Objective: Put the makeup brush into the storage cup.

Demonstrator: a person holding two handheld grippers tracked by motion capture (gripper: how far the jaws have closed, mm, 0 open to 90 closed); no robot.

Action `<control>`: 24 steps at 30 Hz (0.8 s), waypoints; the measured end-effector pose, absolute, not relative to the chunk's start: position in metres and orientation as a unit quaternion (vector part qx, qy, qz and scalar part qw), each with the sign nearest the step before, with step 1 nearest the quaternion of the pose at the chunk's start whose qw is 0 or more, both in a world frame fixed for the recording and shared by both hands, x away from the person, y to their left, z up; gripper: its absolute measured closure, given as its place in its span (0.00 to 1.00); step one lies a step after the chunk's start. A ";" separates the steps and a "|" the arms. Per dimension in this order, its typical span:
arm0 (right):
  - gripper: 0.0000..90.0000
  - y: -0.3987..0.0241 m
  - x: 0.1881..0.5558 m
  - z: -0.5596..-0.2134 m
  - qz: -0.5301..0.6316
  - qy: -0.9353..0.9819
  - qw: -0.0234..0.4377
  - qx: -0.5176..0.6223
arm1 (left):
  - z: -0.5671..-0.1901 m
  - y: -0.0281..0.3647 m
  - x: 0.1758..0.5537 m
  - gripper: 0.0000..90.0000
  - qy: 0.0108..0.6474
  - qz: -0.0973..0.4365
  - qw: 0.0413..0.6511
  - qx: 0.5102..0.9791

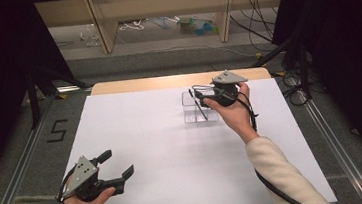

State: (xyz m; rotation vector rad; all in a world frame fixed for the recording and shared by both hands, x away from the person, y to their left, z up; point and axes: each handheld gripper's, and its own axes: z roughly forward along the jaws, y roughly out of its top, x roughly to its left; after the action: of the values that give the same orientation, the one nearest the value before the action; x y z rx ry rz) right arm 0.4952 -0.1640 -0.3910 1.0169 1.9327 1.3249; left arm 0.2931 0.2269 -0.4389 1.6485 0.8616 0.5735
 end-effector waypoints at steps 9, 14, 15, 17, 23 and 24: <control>0.21 -0.185 0.480 -0.390 0.505 0.724 0.286 0.372 | -0.438 0.228 0.295 0.10 0.371 0.247 0.567 0.693; 0.21 -0.199 0.473 -0.392 0.504 0.725 0.285 0.372 | -0.438 0.227 0.295 0.09 0.371 0.247 0.567 0.692; 0.21 -0.201 0.470 -0.392 0.502 0.727 0.283 0.372 | -0.438 0.228 0.295 0.09 0.371 0.247 0.567 0.693; 0.21 -0.204 0.466 -0.393 0.505 0.727 0.283 0.370 | -0.438 0.228 0.295 0.09 0.371 0.247 0.567 0.693; 0.21 -0.214 0.453 -0.393 0.503 0.732 0.284 0.360 | -0.438 0.228 0.296 0.09 0.368 0.249 0.570 0.691; 0.21 -0.216 0.450 -0.393 0.501 0.736 0.284 0.357 | -0.438 0.228 0.296 0.09 0.368 0.249 0.570 0.691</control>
State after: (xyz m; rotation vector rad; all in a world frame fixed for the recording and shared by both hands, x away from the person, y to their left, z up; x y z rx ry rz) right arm 0.4502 -0.2156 -0.3928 0.9563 1.9684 1.3399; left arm 0.2956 0.2281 -0.4376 1.6226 0.8641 0.5849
